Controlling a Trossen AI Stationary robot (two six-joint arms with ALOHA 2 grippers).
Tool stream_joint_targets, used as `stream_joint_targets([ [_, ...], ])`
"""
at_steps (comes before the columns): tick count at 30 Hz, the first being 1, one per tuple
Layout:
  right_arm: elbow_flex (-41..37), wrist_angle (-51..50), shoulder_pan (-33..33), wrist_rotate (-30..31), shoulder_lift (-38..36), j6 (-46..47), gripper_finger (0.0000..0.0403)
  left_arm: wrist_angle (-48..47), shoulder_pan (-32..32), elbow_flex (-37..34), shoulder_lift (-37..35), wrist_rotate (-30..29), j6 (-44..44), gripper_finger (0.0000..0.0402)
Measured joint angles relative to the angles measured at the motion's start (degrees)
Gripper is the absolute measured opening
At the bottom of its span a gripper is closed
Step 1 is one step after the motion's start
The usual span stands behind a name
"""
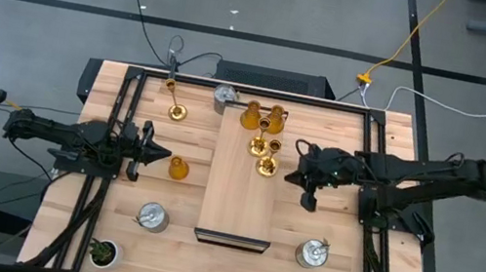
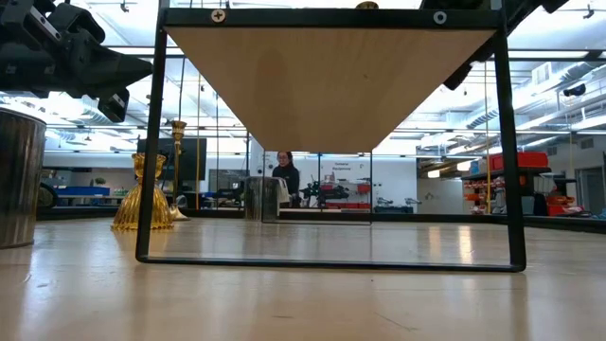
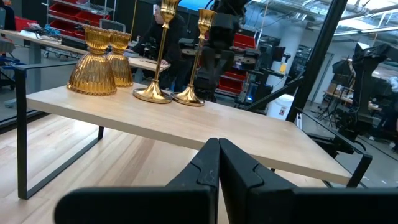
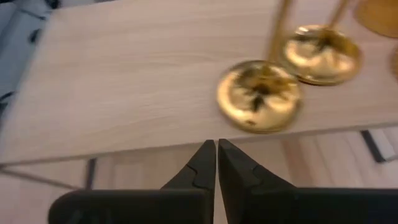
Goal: Pick & Place candle stick holders
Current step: Put the bottom right scented candle on the shelf
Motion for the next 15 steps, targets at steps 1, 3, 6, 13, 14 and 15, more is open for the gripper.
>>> stream_joint_targets([
  [1, 0.00, 0.00, 0.90, -0.03, -0.34, 0.00, 0.0020, 0.01, -0.02, 0.00, -0.01, -0.02, 0.02, 0.0010],
  [3, 0.00, 0.00, 2.53, -0.23, -0.79, -0.02, 0.0020, -0.02, -0.01, -0.01, -0.01, -0.02, 0.02, 0.0010],
  [6, 0.00, 0.01, 4.62, -0.22, -1.08, 0.00, 0.0020, -0.02, -0.02, 0.00, 0.01, -0.02, 0.02, 0.0010],
  [13, 0.00, 0.02, 8.57, -0.17, -1.08, 0.00, 0.0020, 0.00, -0.01, -0.01, 0.00, -0.02, 0.02, 0.0010],
  [14, 0.00, 0.02, 9.08, -0.19, -1.08, 0.01, 0.0020, 0.00, -0.01, -0.01, -0.01, -0.01, 0.02, 0.0010],
  [15, 0.00, 0.02, 9.60, -0.17, -1.08, 0.22, 0.0020, -0.01, 0.00, 0.00, -0.01, -0.02, 0.02, 0.0010],
])
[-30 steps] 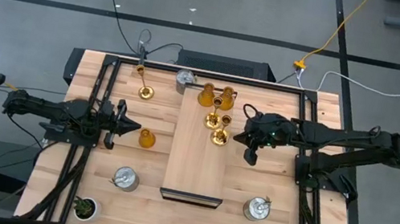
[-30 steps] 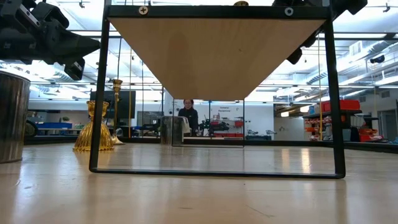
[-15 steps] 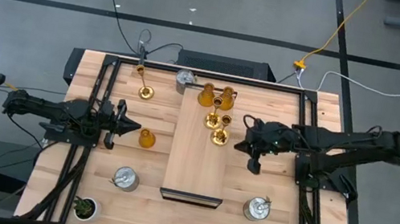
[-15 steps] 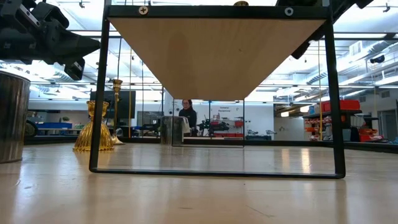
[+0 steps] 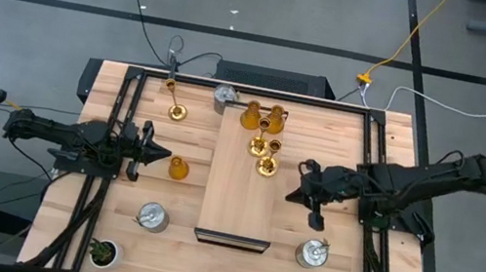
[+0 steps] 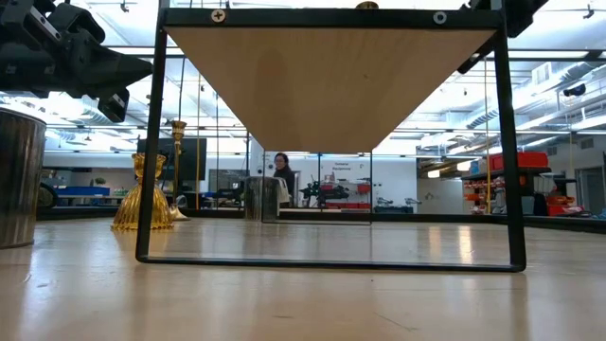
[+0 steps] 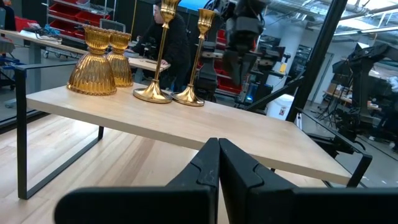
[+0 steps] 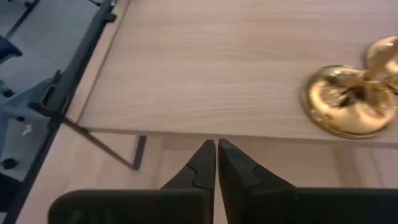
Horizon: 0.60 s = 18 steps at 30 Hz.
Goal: Pick & Place candle stick holders
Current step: Put the bottom right scented candle on the shelf
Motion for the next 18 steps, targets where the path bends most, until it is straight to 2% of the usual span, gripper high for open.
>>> stream_joint_targets([
  [18, 0.07, -1.47, 8.99, 0.02, -0.33, -1.95, 0.0020, 0.00, -0.01, -0.01, -0.01, 0.00, 0.00, 0.0010],
])
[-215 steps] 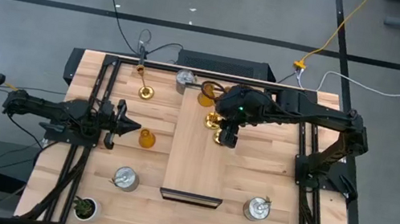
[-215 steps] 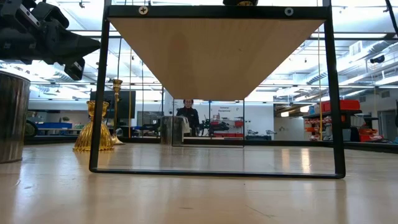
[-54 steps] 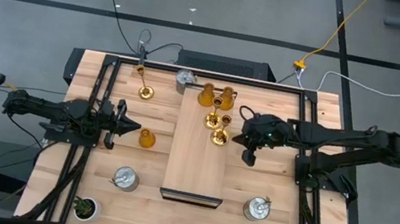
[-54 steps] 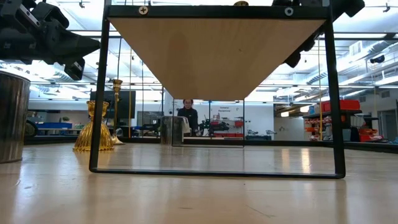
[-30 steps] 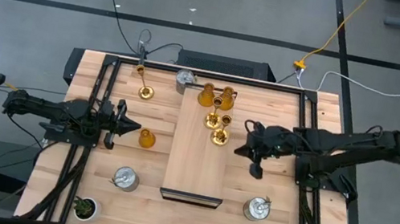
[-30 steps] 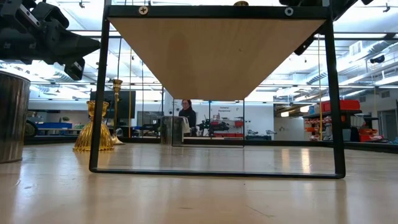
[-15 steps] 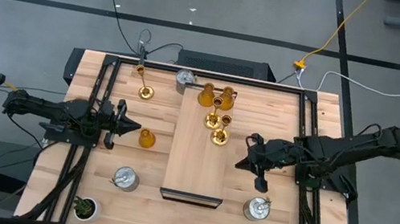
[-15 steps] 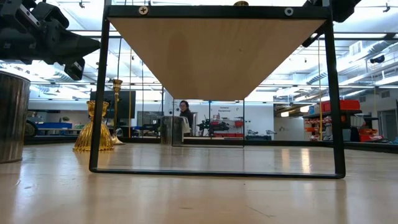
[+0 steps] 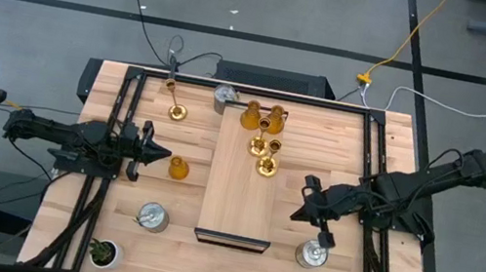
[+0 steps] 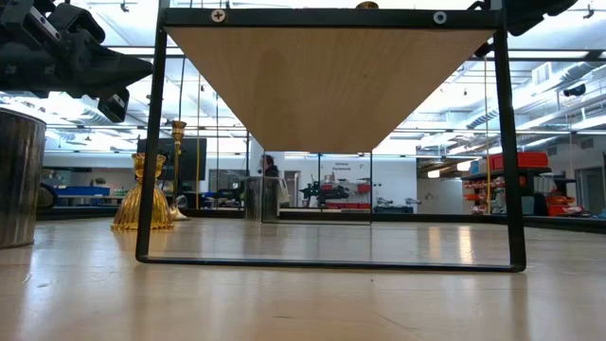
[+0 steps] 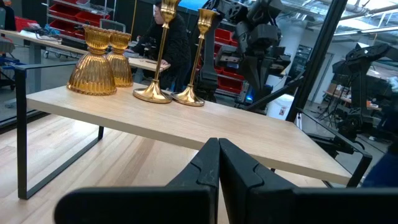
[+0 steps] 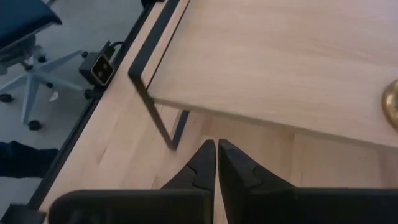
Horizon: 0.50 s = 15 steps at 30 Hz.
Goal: Pick & Place candle stick holders
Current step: Put the bottom right scented candle on the shelf
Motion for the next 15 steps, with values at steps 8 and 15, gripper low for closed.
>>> stream_joint_targets([
  [8, 0.00, -3.16, 2.16, 0.06, 0.01, -5.06, 0.0027, 0.00, -0.01, 0.01, 0.00, 0.00, -0.02, 0.0010],
  [15, 0.00, -3.19, 4.39, 2.15, 0.01, -10.67, 0.0077, 0.01, 0.01, 0.01, 0.00, 0.00, -0.01, 0.0010],
])
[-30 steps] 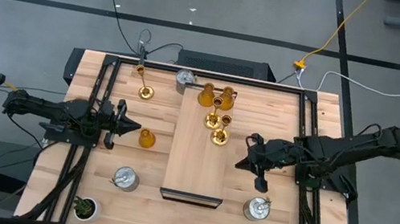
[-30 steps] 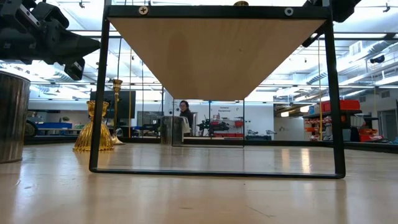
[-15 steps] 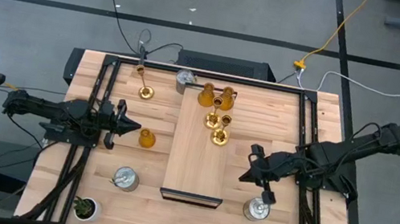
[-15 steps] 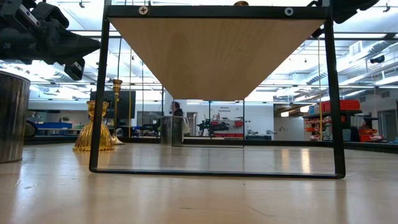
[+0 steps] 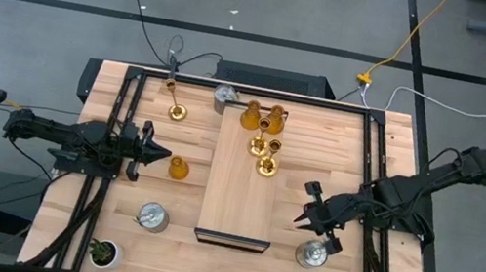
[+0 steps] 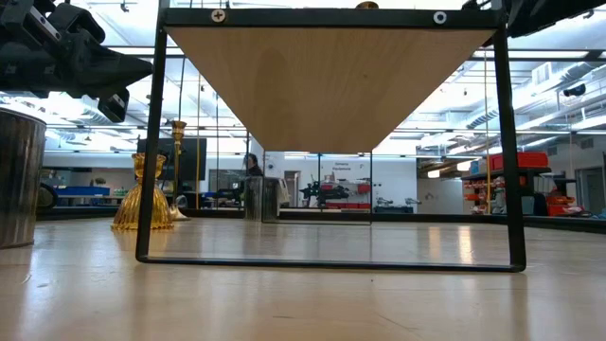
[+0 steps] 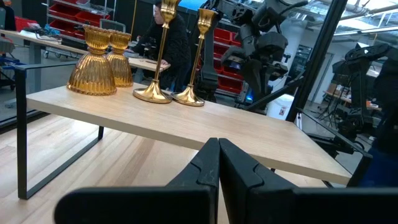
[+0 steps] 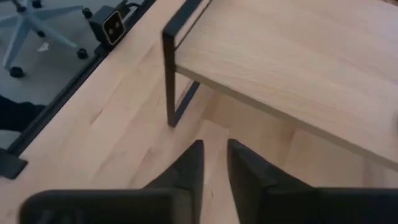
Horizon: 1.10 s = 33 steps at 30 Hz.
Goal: Pick & Place candle stick holders
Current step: Put the bottom right scented candle on the shelf
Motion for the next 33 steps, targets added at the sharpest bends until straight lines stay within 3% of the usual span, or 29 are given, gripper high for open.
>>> stream_joint_targets([
  [11, 3.98, -2.55, 3.05, 0.00, 0.02, 2.59, 0.0235, -0.01, 0.01, 0.00, 0.02, 0.00, 0.01, 0.0010],
  [18, 6.73, -10.07, 3.52, 0.67, 0.07, 5.37, 0.0306, -0.01, 0.01, -0.01, 0.01, 0.00, 0.00, 0.0010],
  [25, 6.73, -11.65, 3.52, 0.84, 0.13, 5.34, 0.0346, 0.00, -0.01, -0.02, 0.00, 0.00, 0.01, 0.0010],
  [33, 6.73, -9.68, 3.52, 0.62, 0.13, 6.72, 0.0350, 0.00, 0.01, 0.00, 0.01, 0.00, 0.01, 0.0010],
])
